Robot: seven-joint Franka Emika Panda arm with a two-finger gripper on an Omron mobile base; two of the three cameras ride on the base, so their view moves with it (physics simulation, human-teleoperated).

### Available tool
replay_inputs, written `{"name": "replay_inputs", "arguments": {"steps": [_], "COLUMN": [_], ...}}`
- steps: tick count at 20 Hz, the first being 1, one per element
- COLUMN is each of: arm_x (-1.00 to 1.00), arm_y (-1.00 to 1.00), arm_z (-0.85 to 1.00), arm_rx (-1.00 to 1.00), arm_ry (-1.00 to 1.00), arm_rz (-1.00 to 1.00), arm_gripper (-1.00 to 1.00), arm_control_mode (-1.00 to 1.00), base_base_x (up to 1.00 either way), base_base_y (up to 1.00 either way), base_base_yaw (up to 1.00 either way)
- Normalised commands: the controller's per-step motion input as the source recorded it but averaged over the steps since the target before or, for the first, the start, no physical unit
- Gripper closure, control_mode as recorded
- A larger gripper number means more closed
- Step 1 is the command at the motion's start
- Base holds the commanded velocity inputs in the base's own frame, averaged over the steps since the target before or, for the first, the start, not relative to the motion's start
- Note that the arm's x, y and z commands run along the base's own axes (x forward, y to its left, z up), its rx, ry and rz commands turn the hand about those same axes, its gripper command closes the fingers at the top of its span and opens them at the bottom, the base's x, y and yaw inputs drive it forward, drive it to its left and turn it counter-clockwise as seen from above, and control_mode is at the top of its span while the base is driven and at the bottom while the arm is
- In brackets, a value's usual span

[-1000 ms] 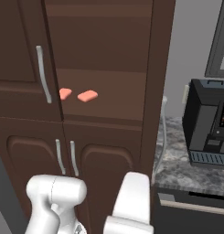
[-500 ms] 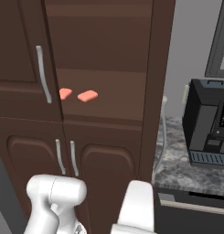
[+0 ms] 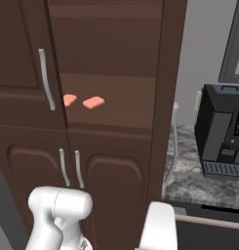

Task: Pick up the bar soap and bar soap from the sink, and place them back in the cabinet, and close the cabinet doors.

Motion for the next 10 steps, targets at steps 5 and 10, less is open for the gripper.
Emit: {"name": "replay_inputs", "arguments": {"steps": [5, 10], "arm_x": [0.13, 0.25], "arm_y": [0.0, 0.0], "arm_z": [-0.22, -0.25], "arm_rx": [0.0, 0.0], "arm_ry": [0.0, 0.0], "arm_rz": [0.0, 0.0], "arm_gripper": [-1.0, -1.0], "arm_control_mode": [-1.0, -1.0], "base_base_x": [0.0, 0.0], "base_base_y": [0.0, 0.0], "base_base_yaw": [0.0, 0.0]}}
